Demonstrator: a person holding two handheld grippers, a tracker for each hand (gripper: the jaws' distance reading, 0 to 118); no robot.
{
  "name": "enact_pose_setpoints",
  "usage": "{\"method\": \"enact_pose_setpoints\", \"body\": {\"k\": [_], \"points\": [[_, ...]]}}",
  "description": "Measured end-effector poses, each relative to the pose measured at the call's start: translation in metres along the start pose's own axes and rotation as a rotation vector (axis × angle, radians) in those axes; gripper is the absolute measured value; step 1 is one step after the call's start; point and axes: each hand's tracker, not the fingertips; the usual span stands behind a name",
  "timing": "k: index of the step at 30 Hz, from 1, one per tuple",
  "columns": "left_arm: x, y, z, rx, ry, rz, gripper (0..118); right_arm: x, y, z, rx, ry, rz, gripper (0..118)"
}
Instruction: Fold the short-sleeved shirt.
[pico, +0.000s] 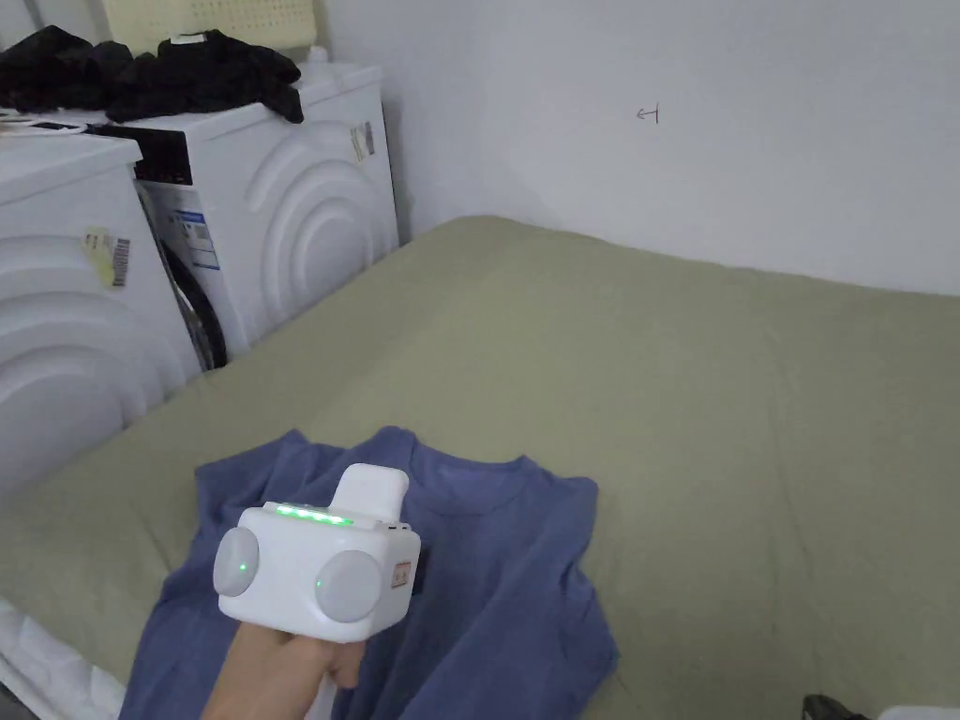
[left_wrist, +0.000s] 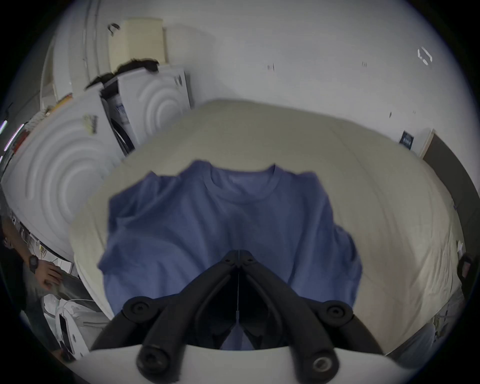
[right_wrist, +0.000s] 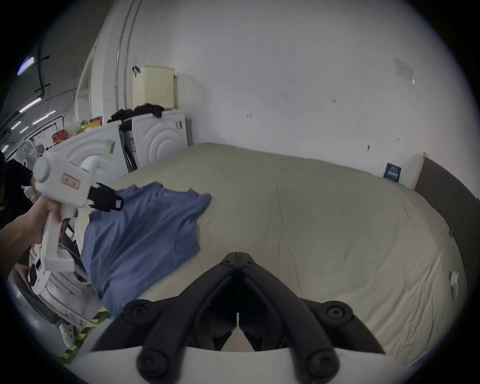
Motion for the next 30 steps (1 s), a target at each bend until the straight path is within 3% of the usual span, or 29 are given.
{"method": "enact_pose_setpoints", "body": {"k": [2,3,5,6,13,17,19,20,21,26,30], "points": [[0.004,0.002,-0.024,-0.065,-0.003,-0.021,9,0.005,-0.011,-0.007,-0.041,-0.007,-0.008,1],[0.005,0.001,-0.032,-0.073,-0.020,-0.004,31,0.007,-0.015,-0.010,-0.054,-0.008,-0.011,1],[0.007,0.004,-0.047,-0.143,-0.081,0.029,94,0.012,-0.025,-0.015,-0.086,-0.015,-0.019,1],[0.007,0.004,-0.055,-0.172,-0.116,0.047,118,0.014,-0.028,-0.017,-0.104,-0.015,-0.025,1],[0.024,-0.016,-0.093,-0.268,-0.054,-0.025,117,0.017,-0.042,-0.015,-0.152,-0.006,-0.062,1],[0.026,-0.014,-0.077,-0.217,-0.071,-0.022,106,0.020,-0.049,-0.002,-0.168,-0.010,-0.052,1],[0.031,-0.009,-0.062,-0.176,-0.062,-0.067,61,0.024,-0.050,0.005,-0.168,-0.024,-0.067,1],[0.035,-0.008,-0.058,-0.168,-0.028,-0.097,23,0.027,-0.052,0.010,-0.166,-0.024,-0.079,1],[0.035,-0.010,-0.056,-0.146,0.012,-0.105,2,0.029,-0.052,0.014,-0.165,-0.029,-0.088,1],[0.037,0.010,-0.028,-0.122,-0.034,-0.057,2,0.045,-0.057,0.046,-0.136,-0.073,-0.108,1],[0.059,0.040,-0.008,-0.060,-0.039,-0.109,2,0.061,-0.059,0.066,-0.118,-0.118,-0.151,1]]}}
